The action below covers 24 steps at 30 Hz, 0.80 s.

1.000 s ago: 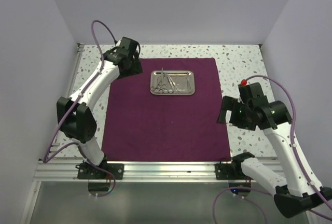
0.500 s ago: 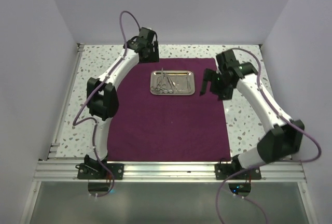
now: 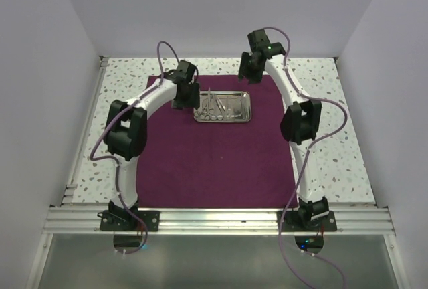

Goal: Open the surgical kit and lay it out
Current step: Open the surgical kit at the center of the board, then pick up the medical item from the container.

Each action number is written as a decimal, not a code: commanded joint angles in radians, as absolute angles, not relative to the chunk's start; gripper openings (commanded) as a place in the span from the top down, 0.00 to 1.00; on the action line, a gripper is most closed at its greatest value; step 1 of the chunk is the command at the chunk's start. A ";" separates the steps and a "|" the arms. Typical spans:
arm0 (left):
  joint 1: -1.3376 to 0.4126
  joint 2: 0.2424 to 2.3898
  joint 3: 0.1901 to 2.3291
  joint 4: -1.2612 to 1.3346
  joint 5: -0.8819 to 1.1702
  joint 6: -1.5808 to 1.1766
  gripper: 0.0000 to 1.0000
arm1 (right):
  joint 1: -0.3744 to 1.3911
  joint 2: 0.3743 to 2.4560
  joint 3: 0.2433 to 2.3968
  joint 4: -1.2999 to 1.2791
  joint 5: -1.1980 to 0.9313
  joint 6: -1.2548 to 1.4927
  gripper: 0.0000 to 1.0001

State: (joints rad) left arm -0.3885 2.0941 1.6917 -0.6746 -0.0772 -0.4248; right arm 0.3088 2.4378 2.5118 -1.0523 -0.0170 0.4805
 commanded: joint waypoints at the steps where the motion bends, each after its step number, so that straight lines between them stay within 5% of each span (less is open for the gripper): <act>1: -0.382 2.014 1.677 -0.621 -0.077 -0.393 0.33 | 0.311 2.477 2.571 -1.060 -0.023 0.475 0.52; 4: -0.376 2.005 1.646 -0.611 -0.072 -0.391 0.34 | 0.311 2.496 2.551 -1.029 -0.031 0.485 0.62; 24: -0.341 2.006 1.657 -0.672 -0.083 -0.376 0.35 | 0.311 2.671 2.592 -0.985 0.063 0.446 0.69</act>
State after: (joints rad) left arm -0.3454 2.0571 1.6466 -0.6739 -0.0814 -0.3996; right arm 0.3119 2.6476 2.5420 -1.0130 0.0277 0.4667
